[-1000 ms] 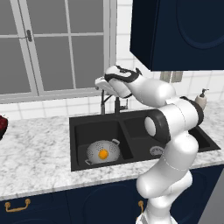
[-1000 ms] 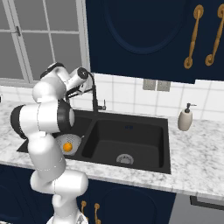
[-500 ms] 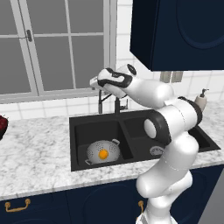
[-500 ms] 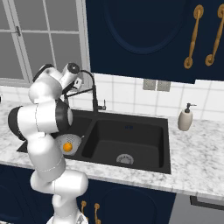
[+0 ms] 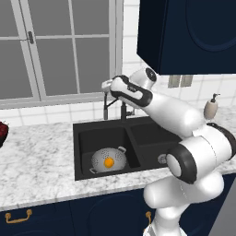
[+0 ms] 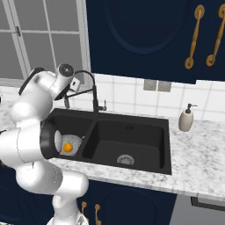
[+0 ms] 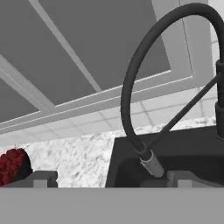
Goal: Put the colander in the sink, put the orange in the colander, and turn on the sink faucet and pour water over the colander.
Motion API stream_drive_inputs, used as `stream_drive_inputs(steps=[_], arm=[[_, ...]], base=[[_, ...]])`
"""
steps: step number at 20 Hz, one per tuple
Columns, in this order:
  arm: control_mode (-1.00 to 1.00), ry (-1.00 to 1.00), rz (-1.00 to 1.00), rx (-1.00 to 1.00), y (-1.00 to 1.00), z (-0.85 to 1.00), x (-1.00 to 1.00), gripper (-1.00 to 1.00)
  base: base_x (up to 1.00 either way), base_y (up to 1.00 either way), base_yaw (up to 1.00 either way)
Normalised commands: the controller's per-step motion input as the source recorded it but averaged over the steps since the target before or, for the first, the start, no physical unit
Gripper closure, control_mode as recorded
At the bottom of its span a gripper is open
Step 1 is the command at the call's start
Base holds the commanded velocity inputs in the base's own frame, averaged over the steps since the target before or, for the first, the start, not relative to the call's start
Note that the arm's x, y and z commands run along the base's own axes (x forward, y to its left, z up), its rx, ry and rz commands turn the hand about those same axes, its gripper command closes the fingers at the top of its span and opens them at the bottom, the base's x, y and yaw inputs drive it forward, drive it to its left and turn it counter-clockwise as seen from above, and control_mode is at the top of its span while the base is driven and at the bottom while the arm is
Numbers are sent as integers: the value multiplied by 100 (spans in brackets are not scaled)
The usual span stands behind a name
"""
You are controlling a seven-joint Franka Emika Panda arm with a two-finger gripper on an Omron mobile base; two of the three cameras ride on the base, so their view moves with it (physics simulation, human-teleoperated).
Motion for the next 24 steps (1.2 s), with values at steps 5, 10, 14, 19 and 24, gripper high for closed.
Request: stream_drive_inputs(steps=[5, 10, 14, 19, 24], arm=[[-100, 5, -25, 8, -81, -3, -22, -100], [-100, 13, -35, 23, -76, -8, -23, -100], [-100, 29, -39, 28, -77, -27, 0, -100], [-100, 38, -34, 31, -54, -53, 0, -100], [-100, 36, -26, 39, -50, -52, 7, -100]], base=[[0, 0, 0], [0, 0, 0], [0, 0, 0], [0, 0, 0], [0, 0, 0]])
